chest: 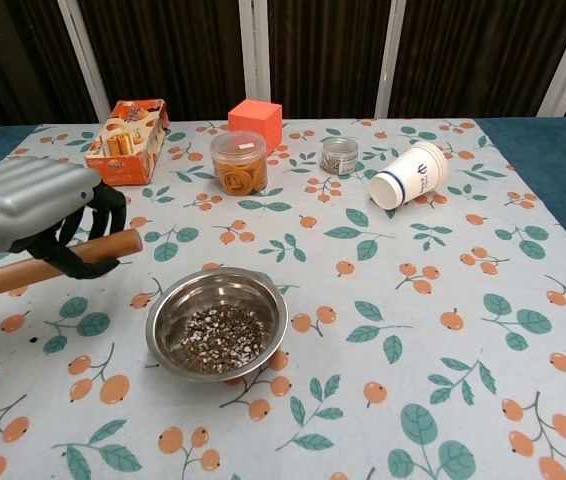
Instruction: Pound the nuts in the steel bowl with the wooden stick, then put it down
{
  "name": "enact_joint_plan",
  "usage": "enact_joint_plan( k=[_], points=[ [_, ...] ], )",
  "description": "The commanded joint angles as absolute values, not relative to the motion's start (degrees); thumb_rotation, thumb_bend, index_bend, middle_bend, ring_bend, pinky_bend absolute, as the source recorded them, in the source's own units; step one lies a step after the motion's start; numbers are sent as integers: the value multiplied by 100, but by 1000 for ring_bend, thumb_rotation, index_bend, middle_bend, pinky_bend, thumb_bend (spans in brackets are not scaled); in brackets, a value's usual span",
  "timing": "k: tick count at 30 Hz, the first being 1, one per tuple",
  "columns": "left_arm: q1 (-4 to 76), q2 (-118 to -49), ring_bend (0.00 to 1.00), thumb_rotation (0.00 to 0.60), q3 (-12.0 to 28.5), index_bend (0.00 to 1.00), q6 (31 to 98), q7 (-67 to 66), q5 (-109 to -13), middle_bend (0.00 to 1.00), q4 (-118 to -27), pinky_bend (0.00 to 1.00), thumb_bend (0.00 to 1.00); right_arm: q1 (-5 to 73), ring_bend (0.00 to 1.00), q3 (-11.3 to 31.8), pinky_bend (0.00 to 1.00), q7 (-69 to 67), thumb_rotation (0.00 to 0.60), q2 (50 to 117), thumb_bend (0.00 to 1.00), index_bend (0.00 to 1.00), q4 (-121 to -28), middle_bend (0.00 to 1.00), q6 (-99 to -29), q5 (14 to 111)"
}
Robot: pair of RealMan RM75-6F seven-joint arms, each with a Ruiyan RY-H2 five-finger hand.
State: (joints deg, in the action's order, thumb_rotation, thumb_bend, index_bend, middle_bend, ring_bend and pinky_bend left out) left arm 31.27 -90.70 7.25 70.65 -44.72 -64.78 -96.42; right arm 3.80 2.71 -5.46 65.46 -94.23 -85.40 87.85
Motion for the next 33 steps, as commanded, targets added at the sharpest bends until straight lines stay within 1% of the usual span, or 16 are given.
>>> enact_joint_plan(
  k=[1,5,9,13,17,23,28,33],
  points=[
    [3098,-8869,615,600,821,674,7191,-3980,-6854,784,-9980,702,844,373,0,272,0,-529,600,6547,366,0,-9428,0,-8544,8772],
    [3050,-8783,621,600,936,671,7431,-2931,-7581,791,-10265,712,847,368,0,283,0,-519,600,6549,367,0,-9449,0,-8538,8734],
    [3057,-8791,622,600,990,669,7751,-2078,-8370,791,-10279,715,846,363,0,292,0,-490,600,6554,367,0,-9466,0,-8528,8696],
    [3088,-8875,623,600,1043,668,8010,-1380,-8878,792,-10309,719,847,359,0,302,0,-483,600,6556,367,0,-9482,0,-8534,8679],
    [3124,-8966,622,600,1069,668,8160,-933,-9172,792,-10458,719,847,361,0,305,0,-483,600,6556,367,0,-9488,0,-8520,8664],
    [3190,-9105,622,600,1022,667,8210,-724,-9479,792,-10740,725,847,362,0,311,0,-487,600,6556,367,0,-9494,0,-8517,8658],
    [3203,-9363,623,600,855,664,8251,-396,-9675,792,-10627,725,846,358,0,312,0,-500,600,6555,367,0,-9501,0,-8519,8655],
    [3239,-9639,623,600,752,663,8307,16,-9847,792,-10257,724,846,353,0,322,0,-553,600,6553,367,0,-9508,0,-8517,8632]
  ],
)
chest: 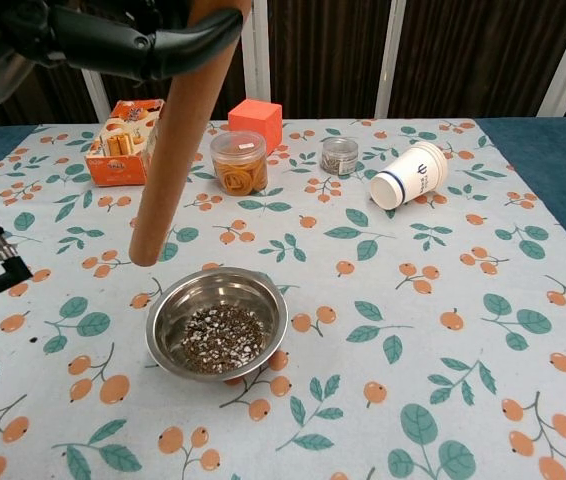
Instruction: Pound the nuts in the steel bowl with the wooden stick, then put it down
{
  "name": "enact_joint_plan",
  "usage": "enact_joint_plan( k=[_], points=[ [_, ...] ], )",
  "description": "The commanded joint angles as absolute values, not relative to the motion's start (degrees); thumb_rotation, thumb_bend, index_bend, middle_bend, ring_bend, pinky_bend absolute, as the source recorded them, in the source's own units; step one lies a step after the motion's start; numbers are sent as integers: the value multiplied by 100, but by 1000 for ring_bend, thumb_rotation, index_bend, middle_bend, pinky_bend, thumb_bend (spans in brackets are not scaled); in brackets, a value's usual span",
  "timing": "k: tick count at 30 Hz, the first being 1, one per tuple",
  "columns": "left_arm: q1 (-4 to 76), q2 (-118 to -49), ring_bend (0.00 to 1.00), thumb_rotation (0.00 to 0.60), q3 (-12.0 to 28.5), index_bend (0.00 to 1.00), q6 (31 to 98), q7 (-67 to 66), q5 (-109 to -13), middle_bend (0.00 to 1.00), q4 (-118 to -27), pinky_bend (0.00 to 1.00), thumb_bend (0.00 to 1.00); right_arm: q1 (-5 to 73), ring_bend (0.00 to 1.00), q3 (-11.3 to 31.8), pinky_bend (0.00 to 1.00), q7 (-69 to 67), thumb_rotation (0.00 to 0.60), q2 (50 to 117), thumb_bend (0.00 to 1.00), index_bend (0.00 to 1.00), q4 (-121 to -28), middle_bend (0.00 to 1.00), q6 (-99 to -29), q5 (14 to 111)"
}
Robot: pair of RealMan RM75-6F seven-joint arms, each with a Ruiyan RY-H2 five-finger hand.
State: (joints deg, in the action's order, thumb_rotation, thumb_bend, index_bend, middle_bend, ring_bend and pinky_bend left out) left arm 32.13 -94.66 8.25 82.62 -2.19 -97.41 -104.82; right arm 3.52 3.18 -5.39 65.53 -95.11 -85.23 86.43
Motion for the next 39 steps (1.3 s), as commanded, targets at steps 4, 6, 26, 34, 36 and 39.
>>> enact_joint_plan(
  k=[4,6,26,34,36,39],
  points=[
    [3227,-9860,623,600,687,663,8356,395,-9837,792,-9876,725,846,368,0,326,0,-569,600,6552,367,0,-9495,0,-8471,8604],
    [3224,-9946,623,600,659,663,8387,618,-9846,792,-9675,725,846,376,0,325,0,-557,600,6554,367,0,-9490,0,-8456,8605],
    [3334,-10683,623,600,763,663,8765,2872,-9796,793,-7842,725,844,406,0,337,0,-420,600,6593,367,0,-9497,0,-8366,8526],
    [3398,-10777,623,600,769,663,8673,3037,-9726,793,-7605,725,841,406,0,349,0,-440,600,6583,367,0,-9517,0,-8338,8472],
    [3406,-10795,623,600,754,663,8653,3071,-9718,793,-7540,724,841,407,0,349,0,-443,600,6584,367,0,-9520,0,-8334,8472],
    [3401,-10819,623,600,717,663,8639,3127,-9707,793,-7477,725,841,411,0,348,0,-439,600,6584,366,0,-9516,0,-8329,8477]
  ],
)
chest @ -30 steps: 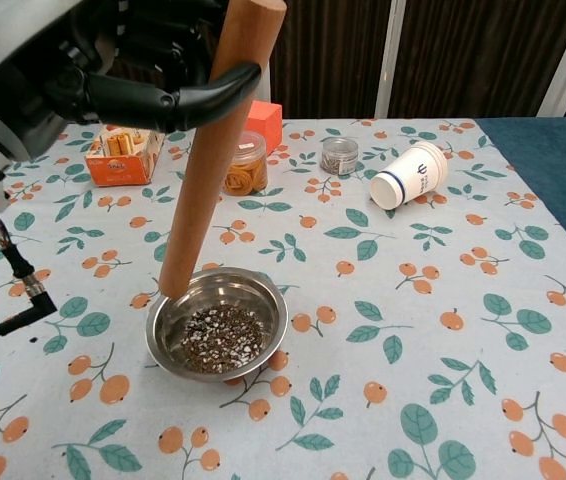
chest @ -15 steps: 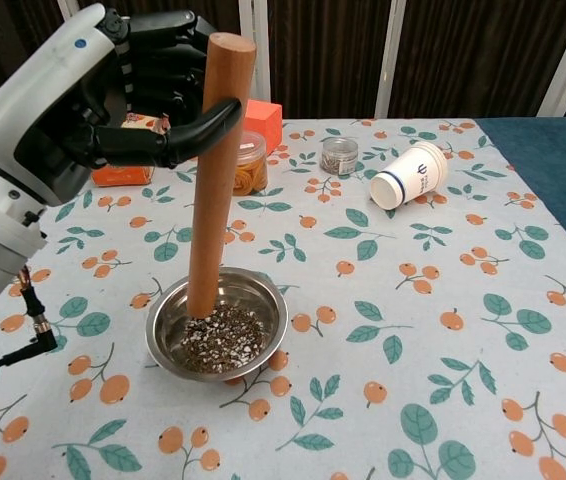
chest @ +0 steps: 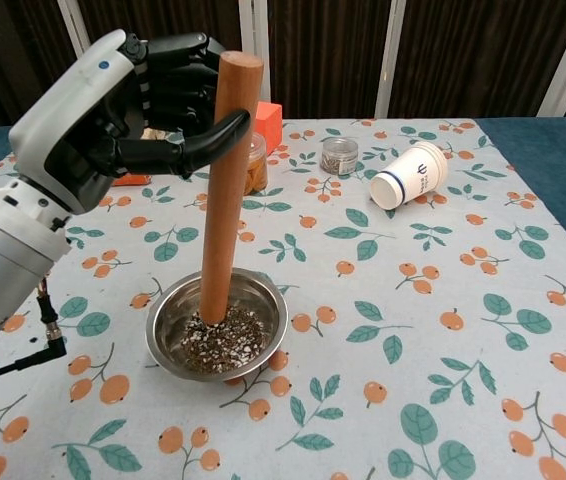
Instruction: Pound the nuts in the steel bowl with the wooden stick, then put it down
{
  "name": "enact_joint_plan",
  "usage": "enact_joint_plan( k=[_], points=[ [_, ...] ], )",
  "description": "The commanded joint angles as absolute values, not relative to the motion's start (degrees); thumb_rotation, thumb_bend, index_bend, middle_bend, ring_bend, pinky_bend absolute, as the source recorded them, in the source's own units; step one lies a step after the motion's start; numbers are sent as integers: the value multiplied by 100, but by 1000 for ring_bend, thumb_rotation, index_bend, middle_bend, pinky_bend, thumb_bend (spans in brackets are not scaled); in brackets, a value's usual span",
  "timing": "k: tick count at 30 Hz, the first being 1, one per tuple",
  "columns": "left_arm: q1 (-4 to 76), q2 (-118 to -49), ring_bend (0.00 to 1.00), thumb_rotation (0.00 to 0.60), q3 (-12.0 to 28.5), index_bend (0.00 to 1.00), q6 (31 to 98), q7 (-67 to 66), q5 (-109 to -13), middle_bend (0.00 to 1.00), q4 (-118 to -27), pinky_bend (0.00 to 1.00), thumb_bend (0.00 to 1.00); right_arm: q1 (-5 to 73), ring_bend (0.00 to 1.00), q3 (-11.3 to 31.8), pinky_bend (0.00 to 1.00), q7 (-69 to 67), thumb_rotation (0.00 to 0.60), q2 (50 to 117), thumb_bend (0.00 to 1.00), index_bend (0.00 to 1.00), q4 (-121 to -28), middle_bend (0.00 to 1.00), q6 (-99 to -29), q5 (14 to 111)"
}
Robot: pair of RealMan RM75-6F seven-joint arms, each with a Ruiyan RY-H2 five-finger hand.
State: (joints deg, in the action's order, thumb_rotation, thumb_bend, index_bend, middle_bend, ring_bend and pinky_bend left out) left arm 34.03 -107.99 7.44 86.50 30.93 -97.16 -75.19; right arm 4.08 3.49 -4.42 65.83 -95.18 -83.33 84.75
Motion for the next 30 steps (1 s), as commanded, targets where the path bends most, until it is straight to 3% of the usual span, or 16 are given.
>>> enact_joint_plan(
  k=[1,19,30],
  points=[
    [3398,-10828,623,600,695,663,8634,3138,-9713,793,-7442,725,841,412,0,347,0,-440,600,6585,366,0,-9516,0,-8325,8477],
    [3289,-11104,623,600,405,663,8800,3482,-9820,794,-6546,724,841,415,0,348,0,-420,600,6597,368,0,-9524,0,-8317,8471],
    [3339,-11173,623,600,420,663,8903,3525,-9905,793,-6482,725,841,412,0,348,0,-428,600,6595,367,0,-9537,0,-8320,8469]
  ],
)
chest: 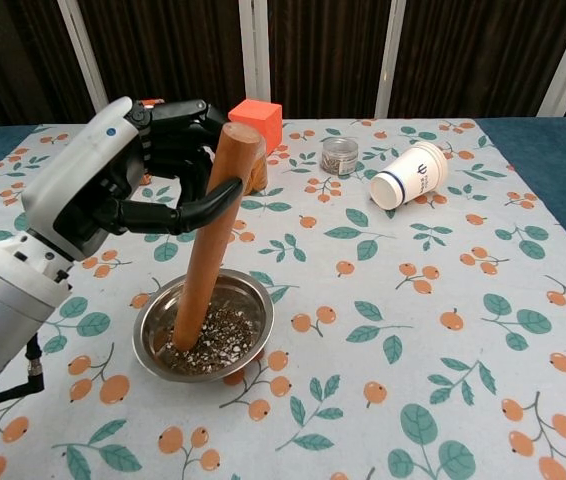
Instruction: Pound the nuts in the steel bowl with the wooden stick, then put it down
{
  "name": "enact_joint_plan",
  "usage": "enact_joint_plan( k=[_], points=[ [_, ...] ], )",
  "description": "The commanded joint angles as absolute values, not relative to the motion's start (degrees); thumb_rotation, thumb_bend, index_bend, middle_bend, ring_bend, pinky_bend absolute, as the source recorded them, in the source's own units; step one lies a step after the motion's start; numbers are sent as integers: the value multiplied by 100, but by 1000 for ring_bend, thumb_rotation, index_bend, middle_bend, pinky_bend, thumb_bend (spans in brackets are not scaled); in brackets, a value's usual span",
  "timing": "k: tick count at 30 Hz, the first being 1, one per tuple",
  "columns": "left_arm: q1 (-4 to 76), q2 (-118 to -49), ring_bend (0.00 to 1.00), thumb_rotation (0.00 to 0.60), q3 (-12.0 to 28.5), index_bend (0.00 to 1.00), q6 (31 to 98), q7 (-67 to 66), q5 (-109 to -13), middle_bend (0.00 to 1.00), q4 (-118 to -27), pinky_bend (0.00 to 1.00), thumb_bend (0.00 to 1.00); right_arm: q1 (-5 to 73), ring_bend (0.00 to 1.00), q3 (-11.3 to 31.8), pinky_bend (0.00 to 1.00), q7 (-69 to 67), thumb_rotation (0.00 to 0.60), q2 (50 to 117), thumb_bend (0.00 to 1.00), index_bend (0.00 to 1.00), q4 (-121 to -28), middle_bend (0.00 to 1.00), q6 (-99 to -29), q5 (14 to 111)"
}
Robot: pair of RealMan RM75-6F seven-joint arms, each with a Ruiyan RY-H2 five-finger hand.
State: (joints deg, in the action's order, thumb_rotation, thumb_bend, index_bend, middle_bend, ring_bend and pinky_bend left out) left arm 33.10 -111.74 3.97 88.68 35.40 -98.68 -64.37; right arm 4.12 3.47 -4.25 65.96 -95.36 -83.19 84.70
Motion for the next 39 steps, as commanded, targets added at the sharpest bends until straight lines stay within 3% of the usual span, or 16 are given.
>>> enact_joint_plan(
  k=[1,12,39],
  points=[
    [3363,-11168,623,600,443,663,8935,3517,-9937,793,-6531,725,841,411,0,349,0,-430,600,6594,367,0,-9537,0,-8321,8469],
    [3461,-11149,623,600,500,662,9124,3418,-10111,793,-6808,725,841,408,0,352,0,-466,600,6583,367,0,-9538,0,-8313,8454],
    [3367,-11495,625,600,241,665,9328,4116,-10112,795,-5644,725,838,427,0,369,0,-416,600,6604,367,0,-9589,0,-8237,8358]
  ],
)
